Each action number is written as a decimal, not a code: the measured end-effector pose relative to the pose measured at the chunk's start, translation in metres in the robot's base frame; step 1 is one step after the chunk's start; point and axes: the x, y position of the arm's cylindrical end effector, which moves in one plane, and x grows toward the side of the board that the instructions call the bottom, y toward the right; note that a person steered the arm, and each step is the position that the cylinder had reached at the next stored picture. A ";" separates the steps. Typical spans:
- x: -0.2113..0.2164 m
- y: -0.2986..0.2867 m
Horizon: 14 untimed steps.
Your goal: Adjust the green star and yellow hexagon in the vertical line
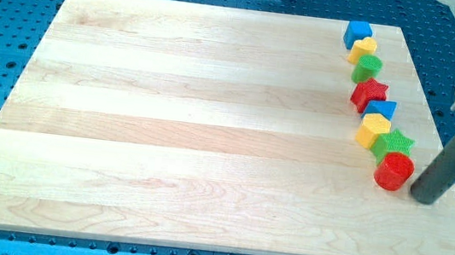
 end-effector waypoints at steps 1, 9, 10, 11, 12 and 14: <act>-0.034 0.027; -0.010 0.033; -0.002 0.029; -0.038 0.033; -0.071 0.033; 0.077 -0.003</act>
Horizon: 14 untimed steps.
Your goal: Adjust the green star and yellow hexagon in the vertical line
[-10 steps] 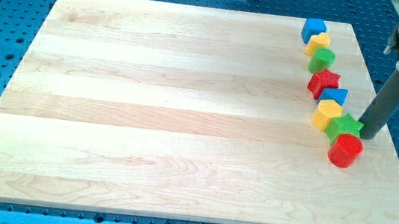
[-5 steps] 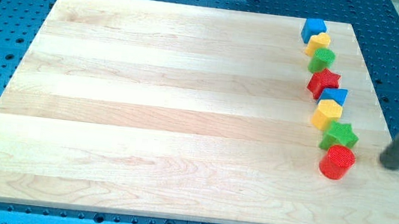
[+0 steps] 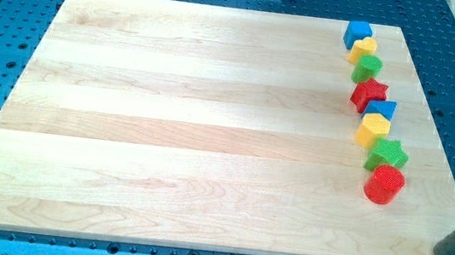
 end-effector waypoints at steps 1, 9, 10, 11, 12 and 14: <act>-0.020 -0.086; -0.183 -0.077; -0.181 -0.077; -0.181 -0.077; -0.192 -0.095; -0.304 -0.193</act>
